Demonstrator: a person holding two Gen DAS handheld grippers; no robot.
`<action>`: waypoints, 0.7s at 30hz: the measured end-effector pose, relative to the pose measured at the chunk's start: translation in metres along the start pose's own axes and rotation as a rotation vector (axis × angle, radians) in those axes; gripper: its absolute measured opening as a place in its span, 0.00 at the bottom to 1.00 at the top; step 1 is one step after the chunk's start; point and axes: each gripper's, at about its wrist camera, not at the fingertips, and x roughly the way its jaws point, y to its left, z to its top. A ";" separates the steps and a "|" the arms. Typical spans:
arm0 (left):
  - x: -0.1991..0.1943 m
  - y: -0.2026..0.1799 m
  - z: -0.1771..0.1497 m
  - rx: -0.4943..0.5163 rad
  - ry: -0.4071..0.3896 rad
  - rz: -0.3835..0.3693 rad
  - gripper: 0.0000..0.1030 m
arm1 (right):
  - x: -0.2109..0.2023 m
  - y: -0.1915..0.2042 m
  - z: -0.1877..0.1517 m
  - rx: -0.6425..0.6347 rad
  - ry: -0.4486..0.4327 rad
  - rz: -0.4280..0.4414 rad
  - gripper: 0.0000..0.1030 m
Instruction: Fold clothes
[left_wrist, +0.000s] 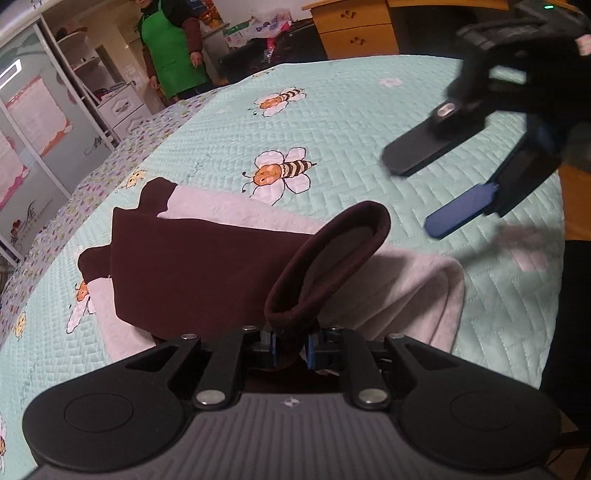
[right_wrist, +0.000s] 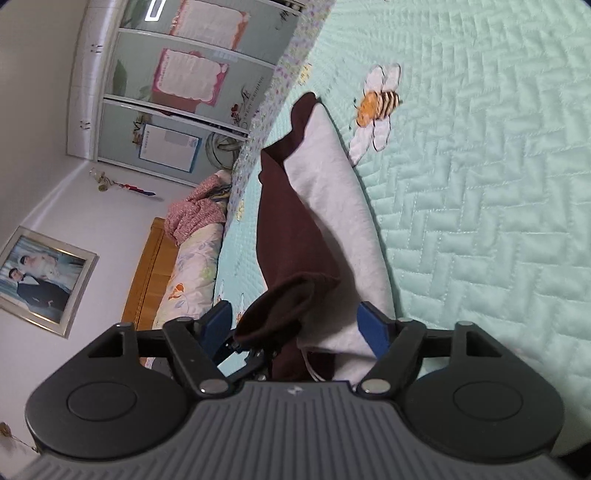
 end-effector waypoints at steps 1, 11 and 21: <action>-0.001 0.001 -0.001 -0.005 0.002 -0.012 0.16 | 0.004 -0.002 0.001 0.007 0.005 -0.008 0.75; -0.042 0.019 -0.038 -0.211 -0.052 -0.067 0.49 | 0.026 -0.003 0.003 0.012 0.044 0.013 0.76; -0.087 0.043 -0.079 -0.652 -0.115 -0.084 0.49 | 0.046 0.007 0.003 -0.018 0.112 -0.060 0.60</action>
